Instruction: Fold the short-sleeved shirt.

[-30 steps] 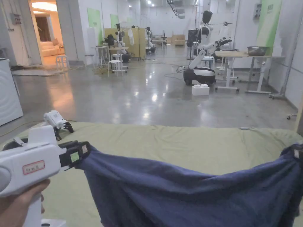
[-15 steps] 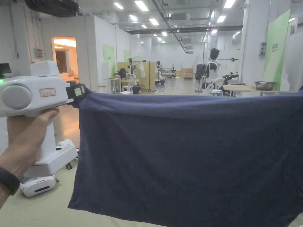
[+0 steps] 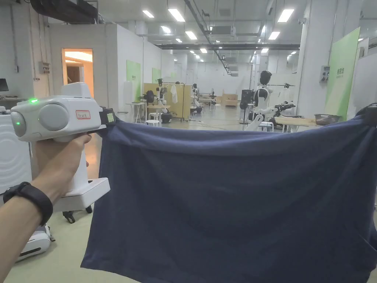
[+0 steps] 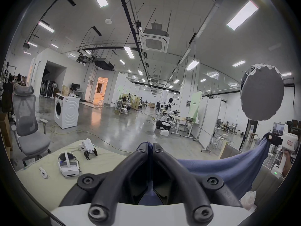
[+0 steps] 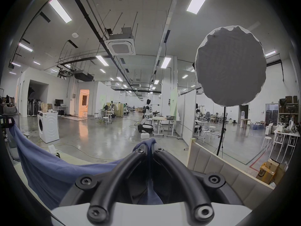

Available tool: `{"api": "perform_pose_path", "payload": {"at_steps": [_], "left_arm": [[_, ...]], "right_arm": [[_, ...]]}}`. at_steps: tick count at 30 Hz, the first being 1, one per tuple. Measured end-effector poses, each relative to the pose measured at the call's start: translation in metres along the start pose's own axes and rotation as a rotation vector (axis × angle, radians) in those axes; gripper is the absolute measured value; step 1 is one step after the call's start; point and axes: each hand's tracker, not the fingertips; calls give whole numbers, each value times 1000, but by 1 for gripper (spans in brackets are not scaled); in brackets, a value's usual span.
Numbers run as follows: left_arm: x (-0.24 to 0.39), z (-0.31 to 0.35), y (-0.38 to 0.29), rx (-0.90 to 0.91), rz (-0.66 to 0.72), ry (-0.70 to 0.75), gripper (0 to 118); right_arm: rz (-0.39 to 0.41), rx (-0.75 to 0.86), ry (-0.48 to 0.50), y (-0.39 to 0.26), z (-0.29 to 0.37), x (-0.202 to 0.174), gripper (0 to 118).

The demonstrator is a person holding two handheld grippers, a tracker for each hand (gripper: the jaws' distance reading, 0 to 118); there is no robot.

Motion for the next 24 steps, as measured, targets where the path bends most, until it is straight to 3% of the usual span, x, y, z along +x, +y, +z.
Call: {"api": "perform_pose_path", "payload": {"at_steps": [15,21,24], "left_arm": [[5,-79,-36,-68,-30,21,0],[-16,-82,-148,-258,23,11,0],[-30,-56,-220,-386,72,19,0]], "right_arm": [[-15,-38,-31,-24,-67,-14,0],[-42,-201,55,-134,-70,-20,0],[-75,-287,86,-208,-28,-20,0]]}}
